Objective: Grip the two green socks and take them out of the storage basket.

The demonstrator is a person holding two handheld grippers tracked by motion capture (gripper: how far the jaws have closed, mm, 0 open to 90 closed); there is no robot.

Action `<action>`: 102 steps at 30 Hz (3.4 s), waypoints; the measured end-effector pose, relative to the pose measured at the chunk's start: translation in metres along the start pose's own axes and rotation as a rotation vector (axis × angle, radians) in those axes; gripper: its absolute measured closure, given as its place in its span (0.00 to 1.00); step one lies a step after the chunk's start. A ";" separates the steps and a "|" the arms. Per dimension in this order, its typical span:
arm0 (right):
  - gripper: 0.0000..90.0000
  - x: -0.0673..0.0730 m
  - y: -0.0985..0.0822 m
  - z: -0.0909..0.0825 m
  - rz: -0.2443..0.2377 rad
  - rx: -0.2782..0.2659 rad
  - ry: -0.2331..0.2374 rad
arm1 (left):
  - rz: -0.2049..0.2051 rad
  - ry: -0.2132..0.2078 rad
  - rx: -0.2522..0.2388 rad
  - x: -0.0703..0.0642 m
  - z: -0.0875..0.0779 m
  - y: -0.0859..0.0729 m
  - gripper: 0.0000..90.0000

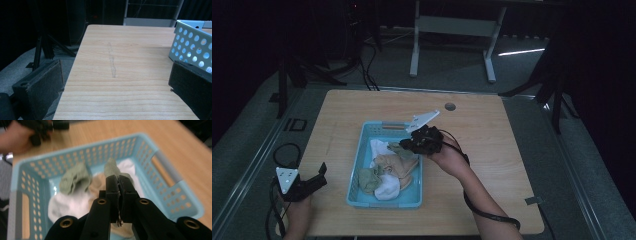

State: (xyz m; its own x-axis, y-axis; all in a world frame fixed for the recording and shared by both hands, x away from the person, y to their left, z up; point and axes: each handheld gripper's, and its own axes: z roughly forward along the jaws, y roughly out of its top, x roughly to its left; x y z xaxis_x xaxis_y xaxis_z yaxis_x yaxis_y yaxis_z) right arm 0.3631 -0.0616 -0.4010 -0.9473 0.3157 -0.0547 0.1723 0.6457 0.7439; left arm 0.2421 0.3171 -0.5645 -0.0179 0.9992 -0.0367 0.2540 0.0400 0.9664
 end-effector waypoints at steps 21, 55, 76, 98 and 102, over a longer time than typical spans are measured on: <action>0.97 -0.050 -0.023 -0.101 0.174 -0.201 -0.230 | 0.005 0.000 0.000 -0.001 0.000 0.000 0.00; 0.97 -0.088 -0.183 -0.096 0.403 -0.028 -0.522 | 0.001 0.001 0.002 0.000 0.000 0.000 0.00; 0.69 -0.072 -0.214 -0.049 0.475 -0.008 -0.349 | 0.003 0.001 0.003 -0.001 0.000 0.000 0.00; 0.22 -0.068 -0.136 -0.063 0.391 -0.128 -0.243 | 0.001 -0.003 0.005 0.000 0.001 0.000 0.00; 0.21 -0.065 -0.122 -0.058 0.385 -0.134 -0.176 | 0.001 -0.002 0.005 -0.001 0.001 0.000 0.00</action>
State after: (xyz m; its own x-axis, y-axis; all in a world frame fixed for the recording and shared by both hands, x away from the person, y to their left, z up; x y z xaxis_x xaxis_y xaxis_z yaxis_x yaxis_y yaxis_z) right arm 0.3879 -0.2014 -0.4500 -0.7585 0.6366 0.1391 0.4557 0.3656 0.8115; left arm 0.2427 0.3166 -0.5644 -0.0154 0.9992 -0.0365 0.2588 0.0393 0.9651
